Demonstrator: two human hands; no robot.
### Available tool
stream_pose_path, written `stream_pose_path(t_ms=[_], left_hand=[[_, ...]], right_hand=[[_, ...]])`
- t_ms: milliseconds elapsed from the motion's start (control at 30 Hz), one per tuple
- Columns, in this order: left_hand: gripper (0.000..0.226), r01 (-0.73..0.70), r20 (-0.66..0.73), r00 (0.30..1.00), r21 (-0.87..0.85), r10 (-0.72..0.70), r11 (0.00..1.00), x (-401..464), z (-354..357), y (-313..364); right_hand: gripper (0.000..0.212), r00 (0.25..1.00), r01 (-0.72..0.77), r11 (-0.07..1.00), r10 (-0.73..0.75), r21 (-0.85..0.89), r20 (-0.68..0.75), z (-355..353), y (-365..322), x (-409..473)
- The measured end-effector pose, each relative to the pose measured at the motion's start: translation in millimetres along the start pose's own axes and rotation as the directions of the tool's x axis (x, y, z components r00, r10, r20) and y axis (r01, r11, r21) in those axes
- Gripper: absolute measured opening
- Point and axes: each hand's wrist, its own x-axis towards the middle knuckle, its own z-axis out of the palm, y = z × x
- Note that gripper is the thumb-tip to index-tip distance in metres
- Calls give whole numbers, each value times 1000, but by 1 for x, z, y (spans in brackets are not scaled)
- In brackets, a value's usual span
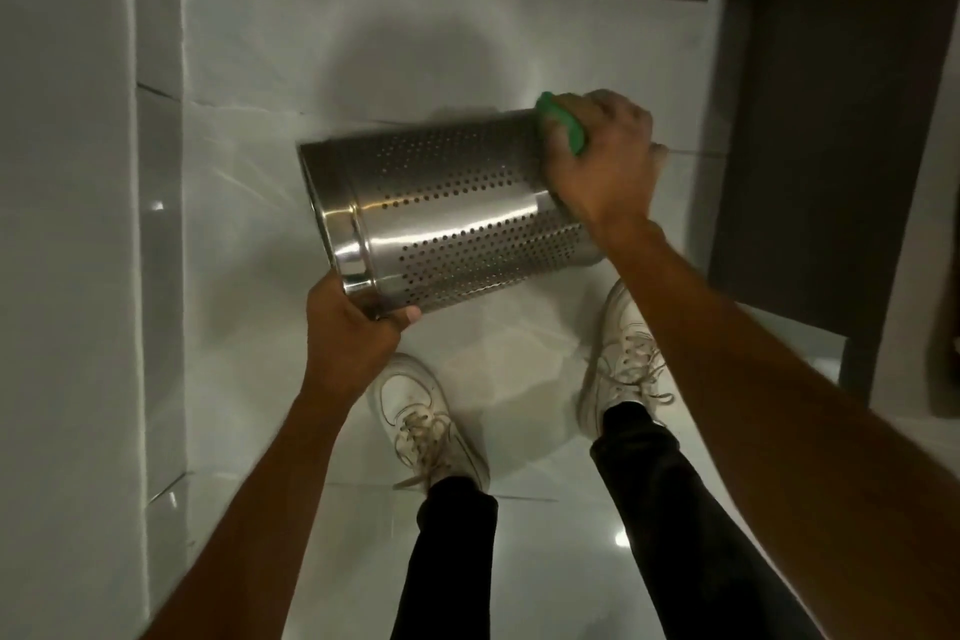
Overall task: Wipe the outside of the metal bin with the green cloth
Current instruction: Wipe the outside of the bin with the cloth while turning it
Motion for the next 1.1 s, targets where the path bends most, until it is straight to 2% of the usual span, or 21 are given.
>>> stream_pose_path(t_ms=[67,133,233,333,400,500,567,633,700,733,800,833,867,933,967,1000,1033,1067,1100], left_hand=[[53,-12,-29,1000,-6,11,1000,-2,7,1],[54,22,-72,997,-63,-27,998,-4,11,2],[60,31,-146,988,-138,-51,990,-2,12,7],[68,51,-179,980,-194,-87,980,9,6,14],[60,73,-174,979,-182,-105,981,18,2,11],[57,79,-151,983,-159,-103,984,23,2,9],[57,75,-139,985,-170,-99,983,23,3,10],[59,66,-125,988,-175,-89,982,22,4,10],[58,56,-120,990,-195,-81,979,21,4,13],[54,34,-116,992,-189,-57,981,22,3,15],[45,-51,-93,995,-121,39,991,20,1,23],[45,-95,-81,993,-88,88,992,18,1,27],[47,-107,-68,992,-63,103,992,17,1,29],[56,-70,-58,996,-22,69,997,14,-1,39],[60,-71,-66,995,23,72,997,14,-2,46],[60,-93,-68,993,89,99,992,14,-3,52],[58,-135,-62,987,162,147,977,14,-3,59],[55,-197,-47,976,251,215,948,15,-3,65],[53,-260,-16,959,351,284,899,17,-2,72]], right_hand=[[47,996,-69,998,68,12,53,-5,11,6],[52,997,-42,999,42,-10,60,-6,12,-5],[51,998,-16,999,18,-43,58,-4,20,-36],[50,993,-80,996,84,-48,87,0,37,-65],[47,994,-88,996,89,-22,56,-4,48,-70],[47,993,-71,988,82,134,-81,-7,39,-50],[51,990,-51,993,65,107,-128,3,10,-30],[48,989,33,999,-34,-14,-141,20,-27,-23],[46,957,265,955,-277,-133,-84,37,-64,-25],[49,915,395,901,-404,-179,-16,43,-80,-29],[52,791,612,776,-604,-149,100,50,-103,-42],[53,754,656,748,-648,-96,104,47,-103,-46],[54,756,653,756,-648,-43,93,41,-96,-46],[58,856,512,858,-506,-45,104,24,-61,-36],[56,930,357,933,-351,-37,114,14,-38,-28],[51,985,124,991,-130,58,113,2,-12,-18],[42,983,-152,953,117,261,144,-11,11,-9],[33,925,-379,766,300,519,233,-25,31,-1],[27,860,-503,481,360,718,361,-41,47,4]])
